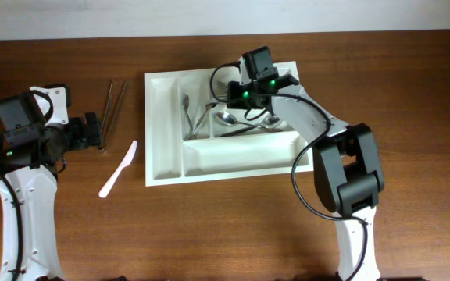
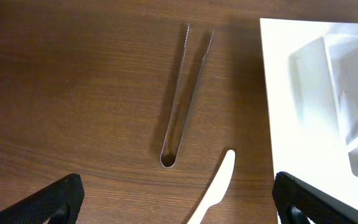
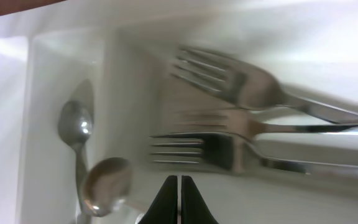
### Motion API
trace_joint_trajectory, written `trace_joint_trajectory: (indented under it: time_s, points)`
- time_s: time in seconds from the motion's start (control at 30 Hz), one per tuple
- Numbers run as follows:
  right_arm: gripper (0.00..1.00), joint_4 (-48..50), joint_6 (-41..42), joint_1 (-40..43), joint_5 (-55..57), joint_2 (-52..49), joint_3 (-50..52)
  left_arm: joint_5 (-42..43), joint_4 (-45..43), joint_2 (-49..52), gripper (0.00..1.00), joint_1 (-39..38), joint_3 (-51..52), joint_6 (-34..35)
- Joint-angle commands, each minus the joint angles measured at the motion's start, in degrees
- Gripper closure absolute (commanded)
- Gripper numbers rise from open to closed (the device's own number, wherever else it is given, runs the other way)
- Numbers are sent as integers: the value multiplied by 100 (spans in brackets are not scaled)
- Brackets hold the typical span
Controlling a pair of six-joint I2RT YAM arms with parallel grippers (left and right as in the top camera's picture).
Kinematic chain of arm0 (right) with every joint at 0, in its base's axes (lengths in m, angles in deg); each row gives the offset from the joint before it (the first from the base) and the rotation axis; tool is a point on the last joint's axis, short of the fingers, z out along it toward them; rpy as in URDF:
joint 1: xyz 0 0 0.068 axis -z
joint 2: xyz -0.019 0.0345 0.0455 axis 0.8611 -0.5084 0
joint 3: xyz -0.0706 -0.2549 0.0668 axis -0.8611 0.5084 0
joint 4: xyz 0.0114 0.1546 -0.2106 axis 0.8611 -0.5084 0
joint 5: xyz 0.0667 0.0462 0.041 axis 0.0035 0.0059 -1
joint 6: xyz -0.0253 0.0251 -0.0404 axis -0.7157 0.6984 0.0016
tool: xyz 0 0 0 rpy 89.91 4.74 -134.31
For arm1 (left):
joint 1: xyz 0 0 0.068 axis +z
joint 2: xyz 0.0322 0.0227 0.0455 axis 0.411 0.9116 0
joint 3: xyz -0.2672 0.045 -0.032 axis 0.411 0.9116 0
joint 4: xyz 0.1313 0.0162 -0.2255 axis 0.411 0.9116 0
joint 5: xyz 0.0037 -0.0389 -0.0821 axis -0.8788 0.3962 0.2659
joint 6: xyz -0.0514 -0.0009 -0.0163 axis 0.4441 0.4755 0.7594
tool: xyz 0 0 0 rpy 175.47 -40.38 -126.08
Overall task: Pack container
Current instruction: 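Lower the spoon into the left compartment and open the right gripper, then withdraw the right gripper to the right edge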
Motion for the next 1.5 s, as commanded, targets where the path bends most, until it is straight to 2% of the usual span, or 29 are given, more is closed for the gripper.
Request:
trace_joint_trajectory:
  time_s: [0.0,0.17,0.57,0.87,1.03,1.3,1.37,1.47]
  points:
    - [96,-44,22,-229,122,-271,-55,63,-15,20,1,17,-111,-70]
    - [96,94,0,-334,-35,-330,-55,63,-15,20,1,17,-111,-70]
    - [96,1115,-149,-321,-1805,-304,-59,63,-15,20,1,17,-111,-70]
    - [96,1191,-693,-236,-1858,492,-105,63,-15,20,1,17,-111,-70]
    - [96,413,-1110,166,-1093,1467,-153,63,-15,20,1,17,-111,-70]
    - [96,-1541,-1947,1322,1919,3062,-363,63,-15,20,1,17,-111,-70]
    - [96,-1834,-1945,1716,2275,3305,-363,63,-17,20,1,17,-111,-70]
    - [96,-2280,-1932,2612,2199,3512,-363,63,-17,20,1,17,-111,-70]
